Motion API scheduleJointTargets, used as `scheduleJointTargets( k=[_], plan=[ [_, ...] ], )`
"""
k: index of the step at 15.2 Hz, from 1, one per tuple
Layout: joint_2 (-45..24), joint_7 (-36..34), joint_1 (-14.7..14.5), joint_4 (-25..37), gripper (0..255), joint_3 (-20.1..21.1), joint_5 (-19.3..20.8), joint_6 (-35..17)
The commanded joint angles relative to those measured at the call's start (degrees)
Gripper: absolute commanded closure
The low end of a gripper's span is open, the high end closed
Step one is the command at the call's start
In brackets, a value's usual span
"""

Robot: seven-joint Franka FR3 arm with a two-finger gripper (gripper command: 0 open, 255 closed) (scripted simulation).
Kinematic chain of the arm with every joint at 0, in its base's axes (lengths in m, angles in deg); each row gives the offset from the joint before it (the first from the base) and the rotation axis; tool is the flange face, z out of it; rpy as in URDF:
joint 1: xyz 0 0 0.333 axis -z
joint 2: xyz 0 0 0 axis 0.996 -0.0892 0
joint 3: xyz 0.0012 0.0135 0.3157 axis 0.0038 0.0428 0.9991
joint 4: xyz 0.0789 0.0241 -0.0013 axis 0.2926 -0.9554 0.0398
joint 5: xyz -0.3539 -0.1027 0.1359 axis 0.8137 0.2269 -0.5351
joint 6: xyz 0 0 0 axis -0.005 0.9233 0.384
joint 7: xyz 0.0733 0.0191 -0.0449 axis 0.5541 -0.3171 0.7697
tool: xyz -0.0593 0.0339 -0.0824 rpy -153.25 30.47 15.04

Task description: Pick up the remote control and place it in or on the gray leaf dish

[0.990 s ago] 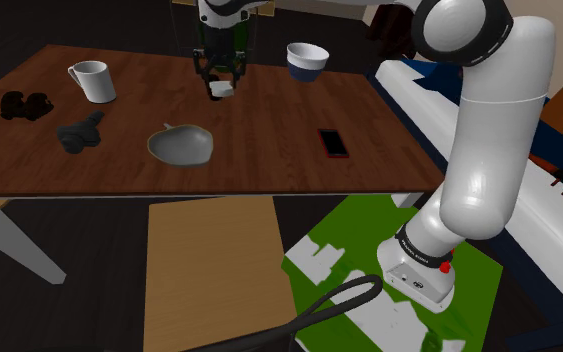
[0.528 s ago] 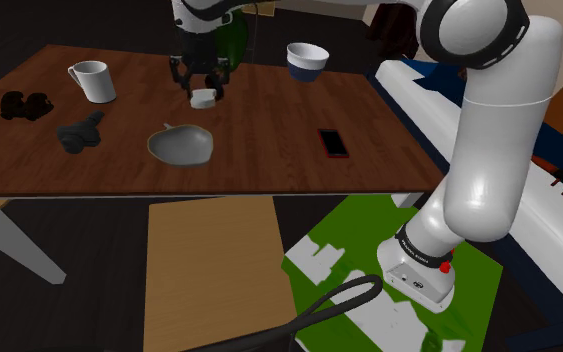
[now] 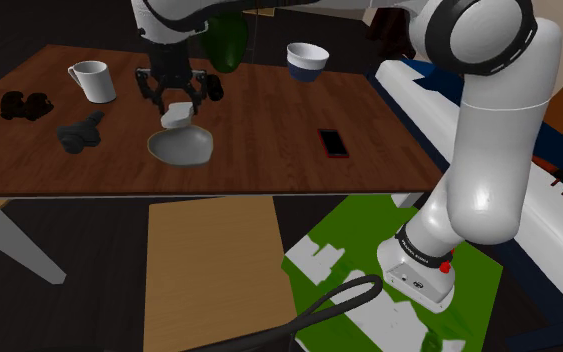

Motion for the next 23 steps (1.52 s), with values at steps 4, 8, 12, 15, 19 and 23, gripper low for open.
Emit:
scheduleJointTargets(
  k=[4, 8, 12, 15, 19, 23],
  plan=[
    [-0.72, -0.9, -0.35, -2.43, 255, -0.02, 0.35, -3.08],
    [-1.28, -1.12, -0.27, -4.69, 255, -0.16, 0.59, -5.86],
    [-2.04, -1.37, -0.24, -6.66, 255, -0.31, 0.91, -8.55],
    [-2.45, -1.5, -0.24, -7.5, 255, -0.4, 1.07, -9.79],
    [-2.46, -1.5, -0.23, -7.5, 255, -0.39, 1.08, -9.78],
    [-2.38, -1.37, -0.11, -7.56, 0, -0.4, 1.04, -9.77]
  ],
)
